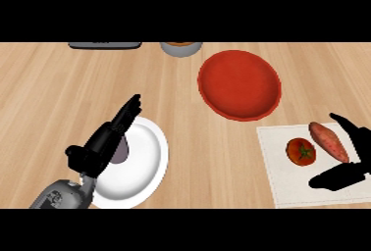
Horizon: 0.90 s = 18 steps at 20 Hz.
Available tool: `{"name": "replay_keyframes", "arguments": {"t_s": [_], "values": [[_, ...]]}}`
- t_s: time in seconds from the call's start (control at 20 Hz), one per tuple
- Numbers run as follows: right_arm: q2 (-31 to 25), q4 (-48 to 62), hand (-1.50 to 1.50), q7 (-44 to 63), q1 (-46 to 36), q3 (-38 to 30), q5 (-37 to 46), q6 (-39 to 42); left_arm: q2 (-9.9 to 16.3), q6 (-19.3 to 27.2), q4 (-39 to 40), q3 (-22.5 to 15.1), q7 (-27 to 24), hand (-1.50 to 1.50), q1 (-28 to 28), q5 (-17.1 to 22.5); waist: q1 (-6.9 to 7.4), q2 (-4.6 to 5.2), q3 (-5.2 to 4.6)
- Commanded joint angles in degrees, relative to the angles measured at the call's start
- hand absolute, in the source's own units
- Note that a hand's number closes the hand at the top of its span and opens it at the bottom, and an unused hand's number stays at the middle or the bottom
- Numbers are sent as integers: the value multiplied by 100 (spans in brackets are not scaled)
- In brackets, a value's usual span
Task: Pick the tomato from the placemat and place it in the bowl
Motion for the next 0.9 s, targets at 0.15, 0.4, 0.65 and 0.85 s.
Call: {"name": "replay_keyframes", "arguments": {"t_s": [0.15,0.4,0.65,0.85], "values": [[407,-277,-150,1513,-725,-44,-223,769,-102,-314,108,219,-2,0,115,-164,-15,-1,18],[791,-263,-150,1282,-380,283,464,596,-270,-371,-115,293,128,0,337,-320,-25,-3,20],[961,129,-150,751,-255,361,1231,356,-178,-774,2,775,234,0,-76,-186,-36,2,21],[1156,262,-150,343,-101,393,1886,197,-461,-614,-179,679,239,0,207,-553,-28,0,22]]}}
